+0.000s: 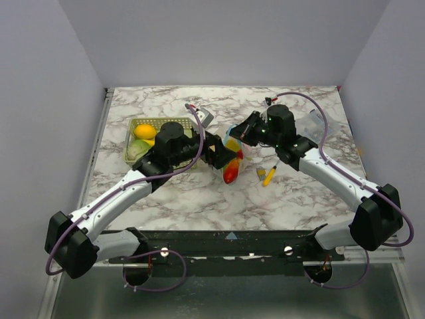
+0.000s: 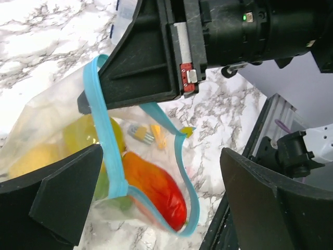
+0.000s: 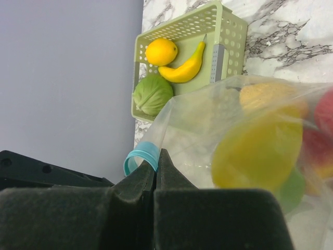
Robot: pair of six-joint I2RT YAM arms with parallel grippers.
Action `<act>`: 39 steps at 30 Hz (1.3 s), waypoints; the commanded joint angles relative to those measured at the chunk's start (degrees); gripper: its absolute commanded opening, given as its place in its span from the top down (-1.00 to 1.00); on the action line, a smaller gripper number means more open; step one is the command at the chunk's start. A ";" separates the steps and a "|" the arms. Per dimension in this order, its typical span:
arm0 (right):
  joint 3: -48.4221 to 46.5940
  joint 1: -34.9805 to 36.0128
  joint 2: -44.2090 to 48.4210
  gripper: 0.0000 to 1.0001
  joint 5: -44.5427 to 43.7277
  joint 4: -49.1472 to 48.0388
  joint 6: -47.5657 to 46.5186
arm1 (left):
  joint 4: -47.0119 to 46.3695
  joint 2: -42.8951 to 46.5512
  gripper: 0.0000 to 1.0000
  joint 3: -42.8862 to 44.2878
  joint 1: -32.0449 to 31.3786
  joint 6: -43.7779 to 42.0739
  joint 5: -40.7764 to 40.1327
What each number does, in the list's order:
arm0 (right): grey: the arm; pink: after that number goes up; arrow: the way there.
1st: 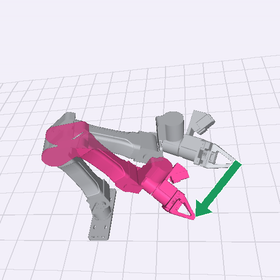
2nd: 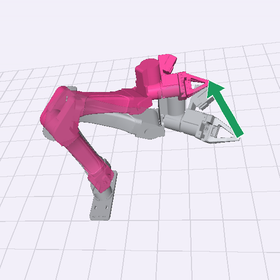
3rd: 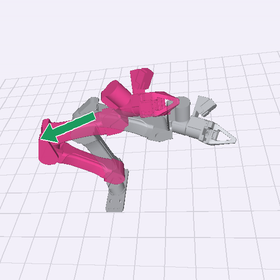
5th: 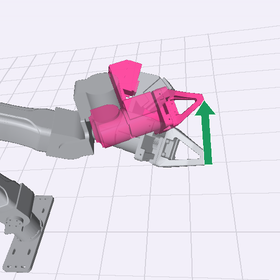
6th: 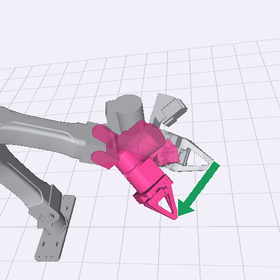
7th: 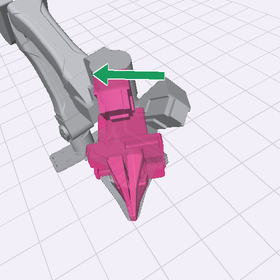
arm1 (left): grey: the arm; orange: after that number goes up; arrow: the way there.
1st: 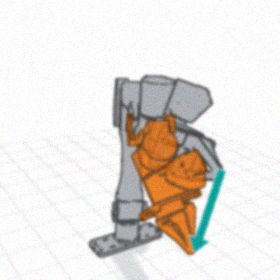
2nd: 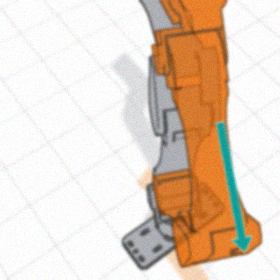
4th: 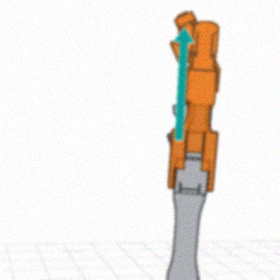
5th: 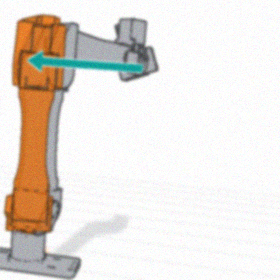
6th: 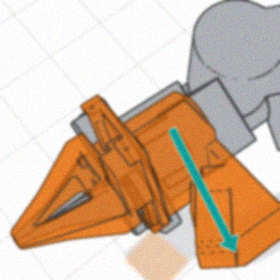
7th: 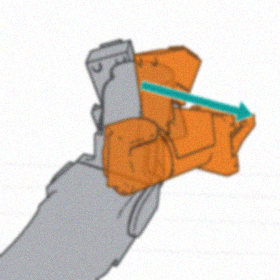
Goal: Place the food in the zip-top bag and seal the zipper
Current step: Place the fake fruit in the zipper food storage bag, then adjust the zipper food storage bag at the center of the board.
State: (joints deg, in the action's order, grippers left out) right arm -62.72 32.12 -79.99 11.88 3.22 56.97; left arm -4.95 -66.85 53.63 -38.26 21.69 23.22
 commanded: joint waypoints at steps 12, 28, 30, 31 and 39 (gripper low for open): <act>-2.05 -0.70 0.89 0.99 -1.52 0.47 -2.75 | 21.21 3.23 -0.17 2.28 0.09 8.41 -2.76; -1.57 -0.71 2.81 0.99 -3.37 2.00 -4.24 | 29.26 -6.97 0.59 8.22 -2.29 9.57 -7.18; -2.07 -0.71 3.36 0.99 -5.59 3.98 -6.57 | 29.85 -6.73 0.88 9.80 -2.30 8.77 -6.28; -2.71 -0.65 3.68 0.99 -7.49 5.70 -8.55 | 30.21 -6.47 0.98 11.23 -2.31 8.72 -4.46; -18.73 -0.73 2.79 0.99 -18.77 26.03 -30.27 | 31.63 -8.03 1.00 22.54 -0.55 21.14 12.48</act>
State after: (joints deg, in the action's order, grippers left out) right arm -72.55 31.75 -77.87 -1.28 18.61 38.41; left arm 27.75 -74.59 72.55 -40.18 34.50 24.71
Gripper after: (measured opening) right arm 0.006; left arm 0.011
